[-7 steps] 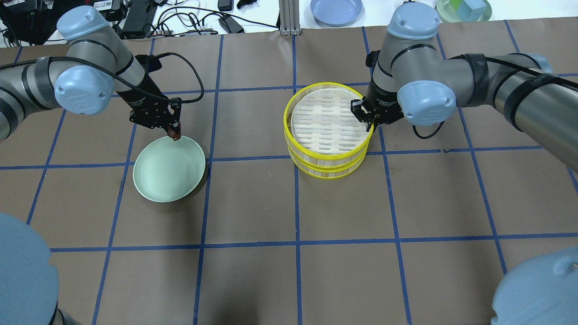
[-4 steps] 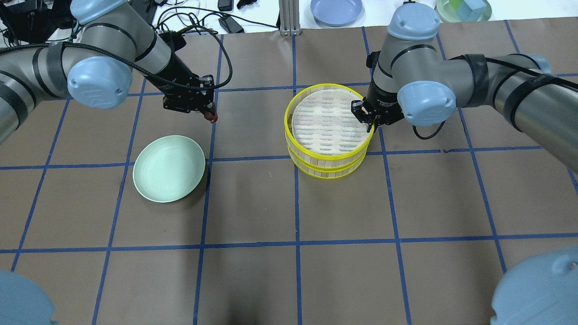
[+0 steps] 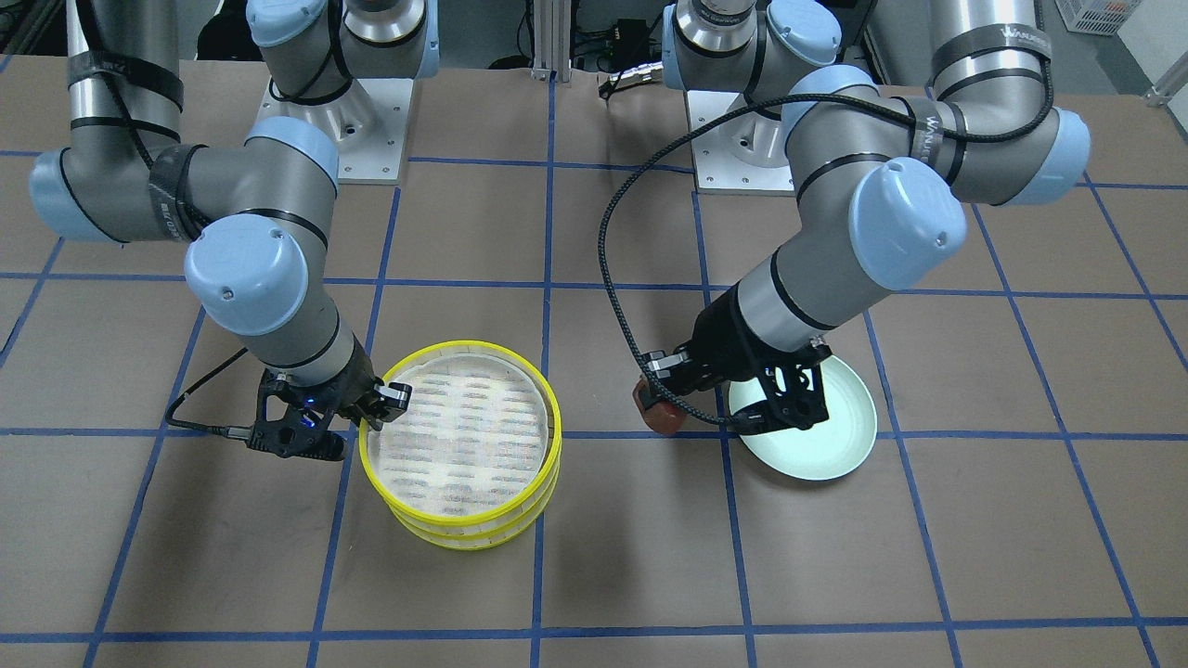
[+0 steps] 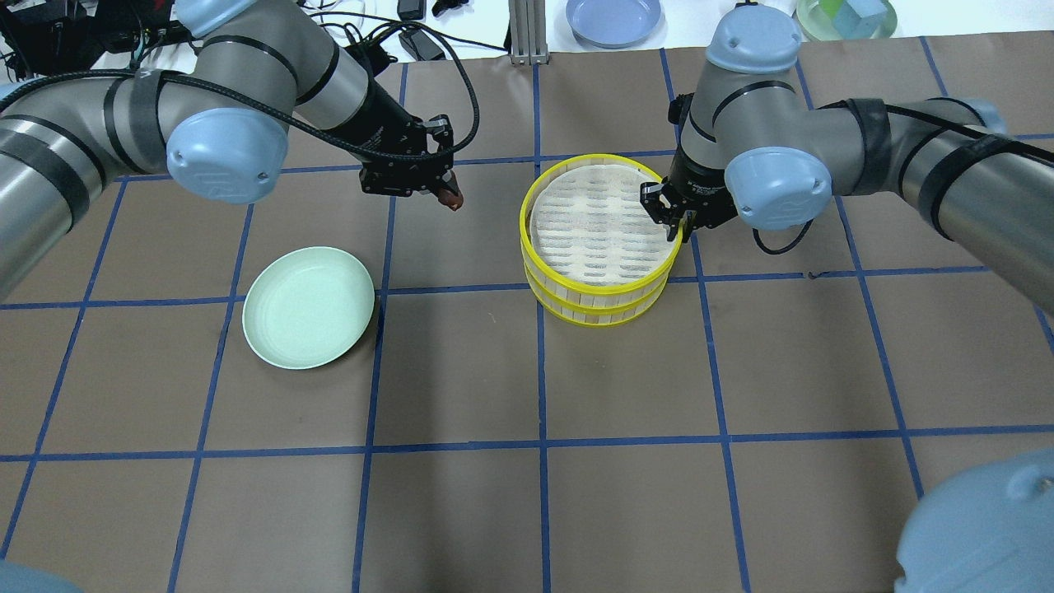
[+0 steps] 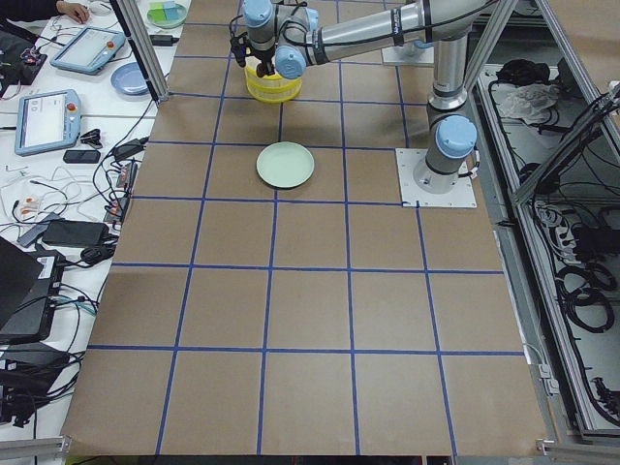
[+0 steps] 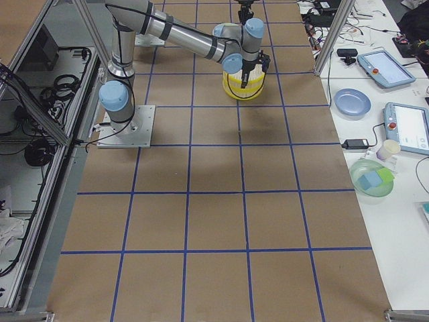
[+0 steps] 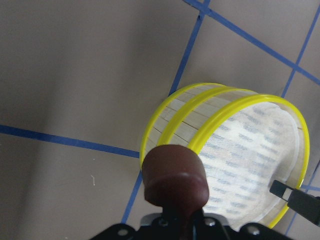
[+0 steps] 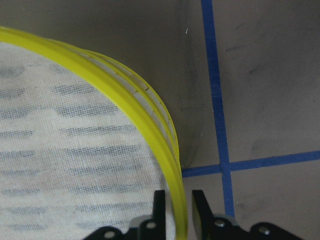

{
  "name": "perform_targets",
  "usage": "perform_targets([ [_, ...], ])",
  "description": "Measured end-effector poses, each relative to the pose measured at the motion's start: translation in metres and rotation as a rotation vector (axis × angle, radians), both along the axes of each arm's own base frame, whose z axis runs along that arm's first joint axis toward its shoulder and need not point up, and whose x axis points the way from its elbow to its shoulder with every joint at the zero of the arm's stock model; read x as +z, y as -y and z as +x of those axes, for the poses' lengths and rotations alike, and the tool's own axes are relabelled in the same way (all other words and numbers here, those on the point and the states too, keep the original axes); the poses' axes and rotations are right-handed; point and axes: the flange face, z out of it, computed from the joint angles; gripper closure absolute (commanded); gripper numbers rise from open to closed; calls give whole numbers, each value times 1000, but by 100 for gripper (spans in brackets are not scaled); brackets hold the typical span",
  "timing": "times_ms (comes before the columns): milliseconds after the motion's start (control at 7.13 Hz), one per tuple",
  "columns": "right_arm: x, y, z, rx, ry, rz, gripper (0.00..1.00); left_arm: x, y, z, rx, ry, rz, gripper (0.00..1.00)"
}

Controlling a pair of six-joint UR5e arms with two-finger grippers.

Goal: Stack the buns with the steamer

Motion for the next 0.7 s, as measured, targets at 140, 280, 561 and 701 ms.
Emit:
perform_targets([
  [140, 17, 5, -10, 13, -5, -27, 0, 0, 1, -9, 31, -53, 9, 100],
  [280, 51, 10, -27, 37, -16, -51, 0, 0, 1, -19, 60, -123, 24, 100],
  [561, 146, -3, -55, 65, -20, -49, 0, -14, 0, -44, 63, -194, 31, 62],
  [701, 187, -20, -56, 69, -15, -52, 0, -28, -1, -54, 53, -199, 33, 21],
])
